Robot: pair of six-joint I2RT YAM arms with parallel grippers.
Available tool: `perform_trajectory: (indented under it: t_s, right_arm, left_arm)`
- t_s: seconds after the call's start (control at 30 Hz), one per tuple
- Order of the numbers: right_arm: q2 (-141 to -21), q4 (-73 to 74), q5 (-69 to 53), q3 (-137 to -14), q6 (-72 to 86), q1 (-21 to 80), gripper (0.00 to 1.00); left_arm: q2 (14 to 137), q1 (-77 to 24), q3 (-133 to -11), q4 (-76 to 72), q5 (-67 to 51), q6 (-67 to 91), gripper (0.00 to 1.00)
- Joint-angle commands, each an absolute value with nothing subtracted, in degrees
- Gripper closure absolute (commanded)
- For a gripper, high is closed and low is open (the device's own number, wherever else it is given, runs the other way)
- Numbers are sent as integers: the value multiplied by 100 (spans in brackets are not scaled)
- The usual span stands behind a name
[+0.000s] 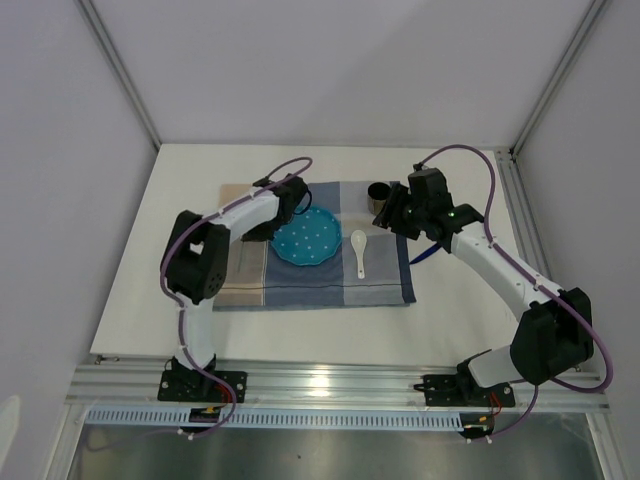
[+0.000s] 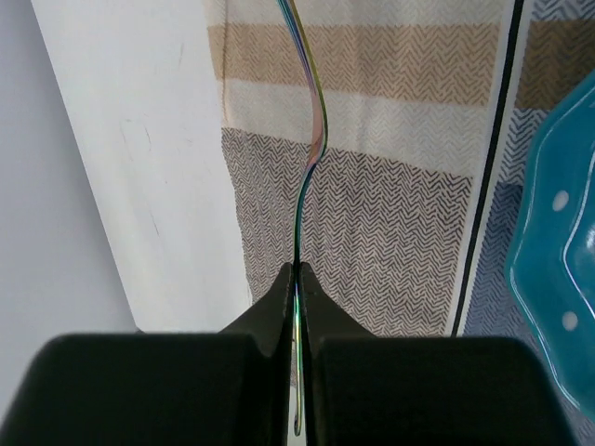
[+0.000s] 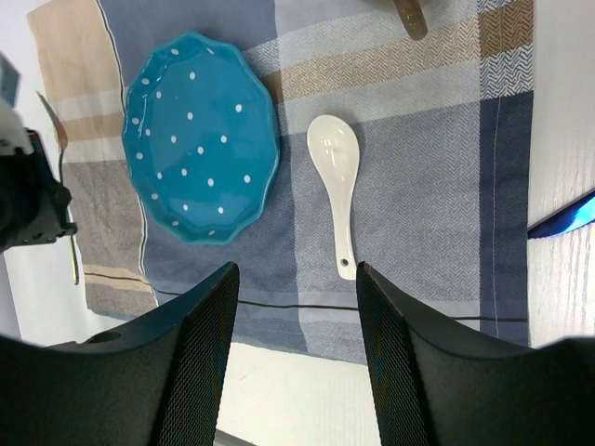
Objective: Set the dinner table for one person
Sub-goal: Place the fork on the napkin.
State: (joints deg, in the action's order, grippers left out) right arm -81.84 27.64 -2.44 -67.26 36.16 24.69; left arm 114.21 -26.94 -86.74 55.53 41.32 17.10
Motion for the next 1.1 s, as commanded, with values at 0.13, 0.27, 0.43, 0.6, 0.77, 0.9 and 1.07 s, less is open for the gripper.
perform_trajectory:
  t_s: [0.13,0.27,0.43,0.6,0.77,0.9,1.07]
  right_arm:
    - [-7972,2786,-229,-6741,3524,2487,43]
    - [-7928,2734,-246,-6689,3542,2487,43]
    - [-7910,2733,-264,-6680,3551,2479,44]
    - [-7884,2725,-220,-6671,3551,2479,44]
    - [-7901,2716,-229,-6671,3551,2479,44]
    - [-7919,2698,-255,-6671,3551,2479,44]
    - [-7954,2689,-299,-6688,3542,2479,44]
  left_arm:
    - [11838,-2593,-9526,6152,4526,1872,100]
    - [12067,-2566,-9817,6320,4553,1846,100]
    - [12190,-2558,-9967,6275,4500,1767,100]
    - [12226,-2558,-9836,6188,4421,1740,100]
    - [12287,-2558,-9817,6152,4359,1749,99]
    - [12375,-2558,-9844,6188,4368,1802,96]
    - [12445,-2558,-9791,6161,4280,1819,79]
